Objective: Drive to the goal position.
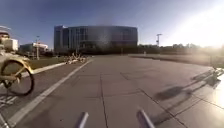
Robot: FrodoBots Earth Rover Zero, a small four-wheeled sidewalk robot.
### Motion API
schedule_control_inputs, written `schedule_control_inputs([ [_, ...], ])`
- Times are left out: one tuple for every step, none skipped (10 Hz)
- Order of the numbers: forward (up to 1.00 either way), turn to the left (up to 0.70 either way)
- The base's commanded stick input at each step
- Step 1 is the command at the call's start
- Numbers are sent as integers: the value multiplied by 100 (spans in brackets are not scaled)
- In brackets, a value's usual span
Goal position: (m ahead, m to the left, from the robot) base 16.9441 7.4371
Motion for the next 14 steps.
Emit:
schedule_control_inputs([
  [70,0],
  [70,0],
  [70,0],
  [70,0],
  [70,0],
  [70,0],
  [70,0],
  [70,0],
  [70,0],
  [70,0],
  [70,2],
  [70,10],
  [70,12],
  [70,13],
])
